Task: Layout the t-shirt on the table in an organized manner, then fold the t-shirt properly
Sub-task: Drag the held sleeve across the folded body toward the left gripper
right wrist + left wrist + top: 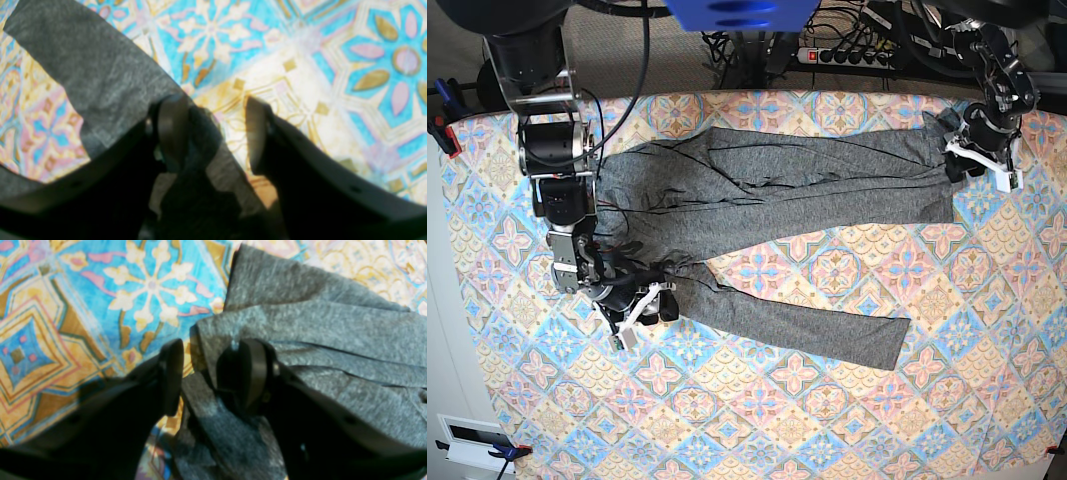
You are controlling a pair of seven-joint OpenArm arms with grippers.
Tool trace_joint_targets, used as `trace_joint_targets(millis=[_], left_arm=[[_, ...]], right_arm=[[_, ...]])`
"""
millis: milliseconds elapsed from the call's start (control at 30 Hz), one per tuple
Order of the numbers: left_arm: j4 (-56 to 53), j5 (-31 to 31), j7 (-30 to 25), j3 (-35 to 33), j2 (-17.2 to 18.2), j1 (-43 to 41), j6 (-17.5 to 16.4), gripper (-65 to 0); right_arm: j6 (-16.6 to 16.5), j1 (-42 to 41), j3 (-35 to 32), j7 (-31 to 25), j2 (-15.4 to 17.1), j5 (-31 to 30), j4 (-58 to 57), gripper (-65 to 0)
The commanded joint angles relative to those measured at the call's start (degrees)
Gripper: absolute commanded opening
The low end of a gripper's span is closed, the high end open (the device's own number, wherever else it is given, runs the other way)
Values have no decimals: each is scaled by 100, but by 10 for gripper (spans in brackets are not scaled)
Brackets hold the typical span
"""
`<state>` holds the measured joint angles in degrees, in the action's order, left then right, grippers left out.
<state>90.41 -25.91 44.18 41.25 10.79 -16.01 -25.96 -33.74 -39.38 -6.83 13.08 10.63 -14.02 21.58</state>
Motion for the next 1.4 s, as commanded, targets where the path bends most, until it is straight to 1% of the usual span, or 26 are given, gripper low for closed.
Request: trace_joint_targets(millis=[0,133,200,267,300,367,400,500,633,867,900,933,967,1000,1067,1100,1167,1233,1267,1300,1367], left_arm=[[97,-95,-98,37,95,14,-20,-387],[97,-95,-98,37,95,14,-20,-387],[97,-95,-98,37,95,14,-20,-387],[97,-95,-98,37,95,14,-20,-387],[97,-95,-98,37,95,14,-20,-387],[97,-95,-98,37,95,14,-20,-387],[97,-95,-98,37,95,14,-20,-387],[97,-95,-98,37,95,14,-20,-387],[97,-95,-98,37,95,14,-20,-387],[97,-95,-98,37,95,14,-20,-387],[97,-95,-98,37,95,14,-20,-387],[97,-95,-98,37,95,14,-20,-387],[97,-95,-98,37,95,14,-20,-387],[97,-95,-98,37,95,14,-20,-387],[97,-95,-98,37,95,14,-20,-387],[97,-95,-98,37,95,14,-20,-387],[89,-95,-98,37,95,14,-20,-387],[89,-95,-98,37,95,14,-20,-387],[89,-95,-98,37,95,14,-20,-387],[89,-95,-98,37,95,14,-20,-387],[89,-86,-98,37,95,14,-20,-387]], right_arm=[[116,-128,11,138,31,176,17,-373],[81,-128,11,287,22,308,9,-373],[-156,-128,-121,393,22,308,17,-373],[-402,-128,-464,525,22,299,26,-373],[-446,-128,-666,569,22,290,26,-373],[-464,-128,-1053,604,-13,281,26,-373],[-464,-128,-1211,604,-92,272,35,-373],[-464,-128,-1528,604,-233,272,35,-373],[-464,-128,-1633,622,-356,272,35,-373],[-464,-128,-1633,727,-356,272,35,-375],[-464,-128,-1633,718,-356,272,35,-382],[-464,-128,-1633,718,-356,272,35,-403],[-464,-128,-1633,718,-356,272,35,-441],[-464,-128,-1633,709,-356,272,35,-491],[-464,-128,-1589,683,-356,272,35,-629],[-464,-128,-1589,683,-356,272,35,-650],[-464,-120,-1589,683,-356,272,61,-628],[-464,-120,-1581,701,-338,272,325,-650],[-455,-111,-1581,727,-320,272,554,-650],[-446,-102,-1581,745,-277,272,782,-650],[-446,12,-1572,920,-30,264,1187,-650]])
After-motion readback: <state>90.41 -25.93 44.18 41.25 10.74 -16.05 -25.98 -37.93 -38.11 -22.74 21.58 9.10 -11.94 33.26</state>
